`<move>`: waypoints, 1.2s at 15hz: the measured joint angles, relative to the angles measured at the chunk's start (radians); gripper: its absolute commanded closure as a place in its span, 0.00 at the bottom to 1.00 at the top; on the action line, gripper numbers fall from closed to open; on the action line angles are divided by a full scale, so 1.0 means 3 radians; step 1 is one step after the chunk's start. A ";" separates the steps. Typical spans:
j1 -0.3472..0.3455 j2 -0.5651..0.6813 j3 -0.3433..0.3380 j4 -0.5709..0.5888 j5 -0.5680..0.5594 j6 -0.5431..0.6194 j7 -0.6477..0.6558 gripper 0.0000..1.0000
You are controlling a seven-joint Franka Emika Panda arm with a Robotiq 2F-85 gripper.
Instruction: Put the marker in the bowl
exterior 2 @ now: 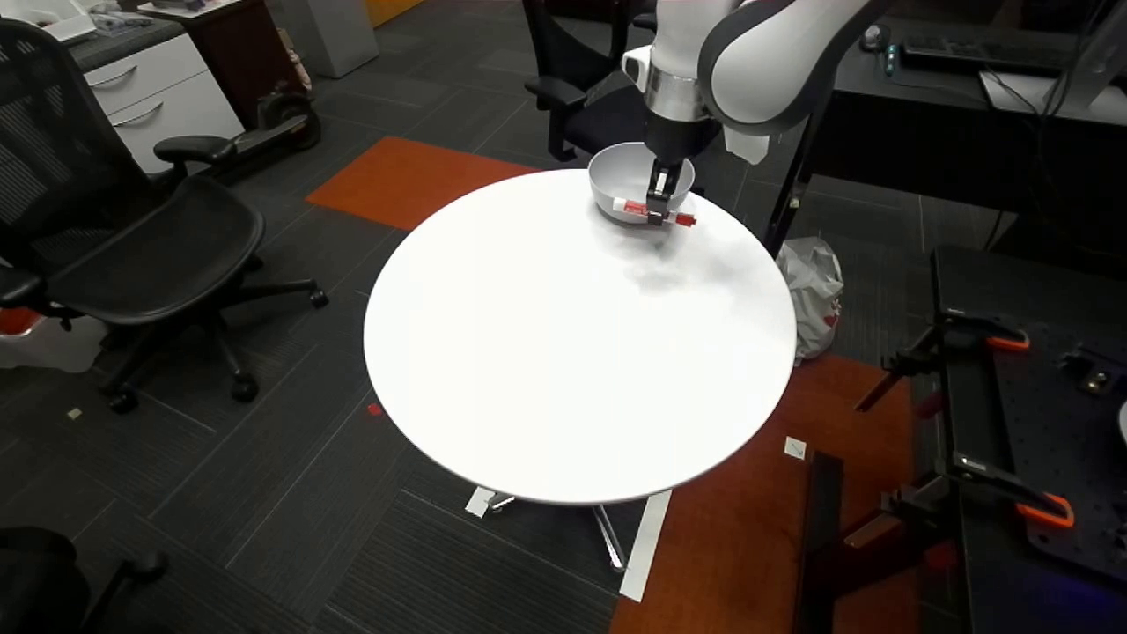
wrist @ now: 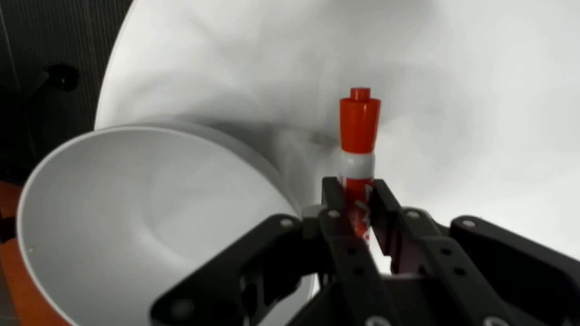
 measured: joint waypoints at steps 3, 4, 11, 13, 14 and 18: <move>0.0000 -0.0153 -0.0014 -0.0066 0.0000 0.0101 0.0025 0.95; 0.0000 -0.0201 -0.0028 -0.0098 0.0000 0.0161 0.0052 0.95; -0.0028 -0.0324 -0.0178 -0.0096 0.0000 0.0313 0.0241 0.95; -0.0076 -0.0324 -0.0185 -0.0043 0.0014 0.0313 0.0259 0.95; -0.0102 -0.0322 -0.0186 -0.0012 0.0019 0.0312 0.0259 0.95; -0.0193 -0.0278 -0.0177 0.0151 0.0051 0.0210 0.0259 0.95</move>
